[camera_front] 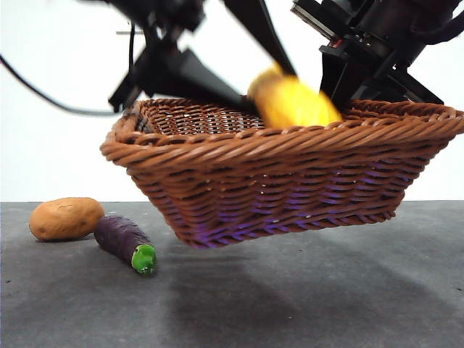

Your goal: Help me put the vegetables on the table into the basket

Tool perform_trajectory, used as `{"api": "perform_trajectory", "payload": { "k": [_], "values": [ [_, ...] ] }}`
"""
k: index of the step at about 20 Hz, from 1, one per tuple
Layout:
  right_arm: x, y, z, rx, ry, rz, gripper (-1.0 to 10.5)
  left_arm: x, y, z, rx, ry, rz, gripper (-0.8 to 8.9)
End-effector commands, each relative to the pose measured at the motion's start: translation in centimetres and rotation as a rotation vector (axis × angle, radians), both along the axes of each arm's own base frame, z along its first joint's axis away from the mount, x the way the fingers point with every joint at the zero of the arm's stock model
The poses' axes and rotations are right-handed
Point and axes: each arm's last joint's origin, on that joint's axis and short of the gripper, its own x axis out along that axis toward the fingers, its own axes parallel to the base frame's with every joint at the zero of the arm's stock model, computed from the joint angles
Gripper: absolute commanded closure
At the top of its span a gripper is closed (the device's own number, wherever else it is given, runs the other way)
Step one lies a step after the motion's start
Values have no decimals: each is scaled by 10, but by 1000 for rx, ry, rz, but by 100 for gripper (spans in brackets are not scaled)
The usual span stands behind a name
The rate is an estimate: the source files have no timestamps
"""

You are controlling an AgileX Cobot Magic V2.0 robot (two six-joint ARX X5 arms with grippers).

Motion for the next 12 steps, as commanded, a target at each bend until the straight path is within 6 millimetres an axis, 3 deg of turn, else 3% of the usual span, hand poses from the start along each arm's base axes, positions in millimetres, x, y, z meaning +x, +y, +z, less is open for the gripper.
{"api": "perform_trajectory", "payload": {
  "k": [1, 3, 5, 6, 12],
  "values": [
    [0, 1, -2, 13, 10, -5, 959, 4, -5, -7, -1, 23, 31, 821],
    [1, 1, -1, 12, 5, 0, 959, 6, -8, -7, -20, 21, 16, 789],
    [1, 1, -1, 12, 3, 5, 959, 5, -9, -6, -32, 35, -12, 456],
    [1, 1, -1, 12, 0, 8, 959, 5, -9, -6, -36, 40, -27, 339],
    [1, 2, -1, 13, -7, 24, 959, 5, -9, 3, -25, 28, -63, 339]
  ]
}}
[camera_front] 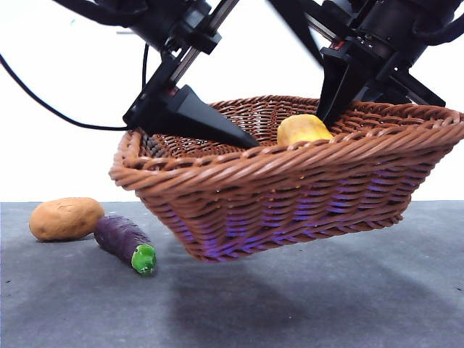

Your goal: Help me put the vegetables on the table into the basket

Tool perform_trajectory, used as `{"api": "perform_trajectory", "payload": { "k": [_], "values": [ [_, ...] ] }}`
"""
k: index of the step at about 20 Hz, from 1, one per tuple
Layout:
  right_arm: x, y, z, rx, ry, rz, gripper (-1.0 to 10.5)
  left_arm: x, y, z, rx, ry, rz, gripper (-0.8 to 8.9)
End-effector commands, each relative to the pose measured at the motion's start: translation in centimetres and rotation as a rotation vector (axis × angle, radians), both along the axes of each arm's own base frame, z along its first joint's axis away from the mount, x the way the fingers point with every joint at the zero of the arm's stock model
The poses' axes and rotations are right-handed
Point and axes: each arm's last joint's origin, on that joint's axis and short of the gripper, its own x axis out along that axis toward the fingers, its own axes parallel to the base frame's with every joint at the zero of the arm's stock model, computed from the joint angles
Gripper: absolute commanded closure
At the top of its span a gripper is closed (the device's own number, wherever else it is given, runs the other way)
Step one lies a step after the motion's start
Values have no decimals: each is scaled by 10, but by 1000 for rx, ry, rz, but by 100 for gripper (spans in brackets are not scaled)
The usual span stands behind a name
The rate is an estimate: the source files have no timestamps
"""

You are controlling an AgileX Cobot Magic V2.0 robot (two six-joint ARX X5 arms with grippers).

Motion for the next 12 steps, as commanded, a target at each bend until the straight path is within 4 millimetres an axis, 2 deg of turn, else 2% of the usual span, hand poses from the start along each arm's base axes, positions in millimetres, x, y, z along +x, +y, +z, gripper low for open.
{"api": "perform_trajectory", "payload": {
  "k": [1, 4, 8, 10, 12],
  "values": [
    [1, 2, -1, 20, -5, 19, 959, 1, 1, 11, 42, -30, -49, 339],
    [1, 1, 0, 19, -11, 20, 959, -3, 16, 44, 240, -135, -73, 339],
    [6, -7, 9, 20, -15, 16, 959, -13, 62, 103, 549, -363, 25, 340],
    [8, -14, 18, 4, -25, 13, 959, -15, 88, 118, 635, -439, 90, 342],
    [8, -23, 36, -3, -55, 9, 959, -8, 116, 121, 728, -457, 114, 342]
  ]
}}
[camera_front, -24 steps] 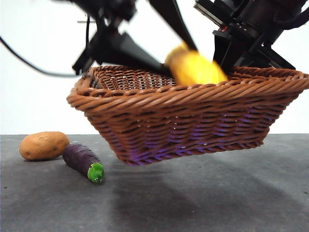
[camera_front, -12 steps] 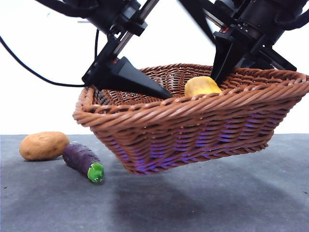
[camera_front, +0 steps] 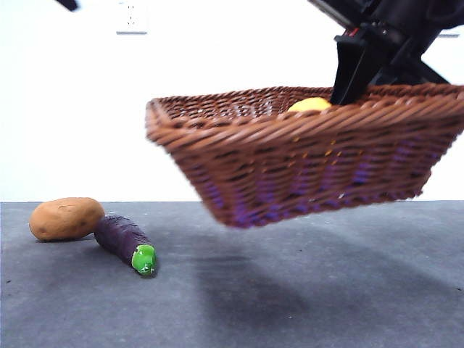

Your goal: Help me put the vegetables on the table into the basket

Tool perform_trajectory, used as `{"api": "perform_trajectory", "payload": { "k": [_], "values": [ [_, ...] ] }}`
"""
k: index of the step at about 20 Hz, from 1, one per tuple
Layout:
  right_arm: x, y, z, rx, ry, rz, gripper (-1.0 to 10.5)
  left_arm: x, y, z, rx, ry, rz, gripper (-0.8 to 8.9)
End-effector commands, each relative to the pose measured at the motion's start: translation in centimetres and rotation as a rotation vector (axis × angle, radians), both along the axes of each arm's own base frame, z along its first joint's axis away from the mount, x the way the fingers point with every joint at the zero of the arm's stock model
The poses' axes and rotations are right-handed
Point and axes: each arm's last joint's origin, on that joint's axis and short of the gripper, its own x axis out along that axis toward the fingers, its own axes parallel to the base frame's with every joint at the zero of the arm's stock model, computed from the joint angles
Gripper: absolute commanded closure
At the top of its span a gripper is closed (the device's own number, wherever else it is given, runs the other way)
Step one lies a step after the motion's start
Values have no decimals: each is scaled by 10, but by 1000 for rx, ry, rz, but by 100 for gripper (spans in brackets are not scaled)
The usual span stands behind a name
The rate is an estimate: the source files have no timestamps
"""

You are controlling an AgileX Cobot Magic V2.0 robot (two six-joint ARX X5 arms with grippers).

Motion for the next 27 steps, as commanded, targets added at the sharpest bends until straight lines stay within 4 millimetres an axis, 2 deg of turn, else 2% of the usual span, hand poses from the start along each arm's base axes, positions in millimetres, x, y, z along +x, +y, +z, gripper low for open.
{"api": "perform_trajectory", "payload": {
  "k": [1, 3, 7, 11, 15, 18, 22, 27],
  "values": [
    [-1, -9, 27, 15, -75, 17, 959, 13, 24, -3, 162, -21, -6, 342],
    [-5, -17, 52, 9, -122, 21, 959, 32, 42, -8, 242, -2, -2, 342],
    [-17, -28, 94, -1, -201, 36, 959, 87, 74, -31, 224, 64, -44, 342],
    [-26, -31, 114, 4, -238, 44, 959, 137, 89, -68, 198, 113, -125, 342],
    [-28, -32, 119, -5, -238, 54, 959, 176, 94, -113, 159, 178, -174, 342],
    [-30, -33, 116, -35, -224, 65, 959, 197, 97, -143, 156, 205, -184, 342],
    [-31, -34, 116, -43, -218, 68, 959, 213, 99, -164, 166, 188, -190, 342],
    [-30, -34, 116, -40, -226, 66, 959, 223, 99, -184, 163, 206, -196, 342]
  ]
}}
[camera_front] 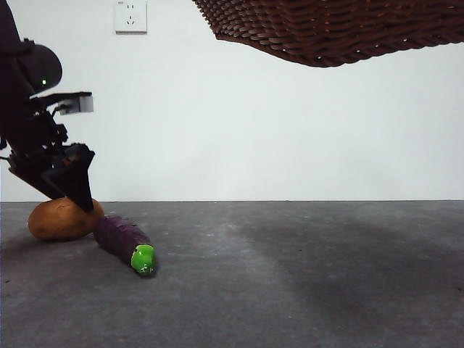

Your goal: Help me put the vegetables on the table into the basket

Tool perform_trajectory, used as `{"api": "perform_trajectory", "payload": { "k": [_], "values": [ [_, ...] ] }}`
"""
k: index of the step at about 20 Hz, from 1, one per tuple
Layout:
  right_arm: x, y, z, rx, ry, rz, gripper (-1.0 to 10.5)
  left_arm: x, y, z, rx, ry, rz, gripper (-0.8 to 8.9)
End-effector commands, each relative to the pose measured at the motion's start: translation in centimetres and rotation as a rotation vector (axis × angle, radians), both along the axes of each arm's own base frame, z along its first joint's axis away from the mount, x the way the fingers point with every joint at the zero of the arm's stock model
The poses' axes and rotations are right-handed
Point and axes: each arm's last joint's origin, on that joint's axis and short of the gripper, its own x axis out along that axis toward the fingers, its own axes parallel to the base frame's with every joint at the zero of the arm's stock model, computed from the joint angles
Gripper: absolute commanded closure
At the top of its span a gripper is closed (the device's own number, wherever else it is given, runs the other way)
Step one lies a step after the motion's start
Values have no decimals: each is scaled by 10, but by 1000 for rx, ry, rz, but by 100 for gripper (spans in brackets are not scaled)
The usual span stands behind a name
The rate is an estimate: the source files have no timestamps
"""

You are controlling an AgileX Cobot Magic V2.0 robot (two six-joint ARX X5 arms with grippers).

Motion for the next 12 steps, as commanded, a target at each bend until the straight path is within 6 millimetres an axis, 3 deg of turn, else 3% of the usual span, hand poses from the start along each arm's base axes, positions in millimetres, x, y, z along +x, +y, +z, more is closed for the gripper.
{"api": "perform_trajectory", "payload": {
  "k": [1, 4, 8, 11, 12],
  "values": [
    [-1, 0, 6, 18, -29, 2, 959, 4, 0, -13, -6, 20, -18, 343],
    [-1, 0, 6, 17, -33, 0, 959, 7, 0, -23, -11, 42, -17, 357],
    [-1, -1, 6, 12, -37, -4, 959, 8, 0, -26, -13, 53, -16, 709],
    [0, 0, 6, 13, -39, -5, 959, 8, 1, -26, -30, 66, 17, 825],
    [0, 0, 6, 12, -39, -5, 959, 7, 1, -26, -39, 74, 36, 821]
  ]
}}
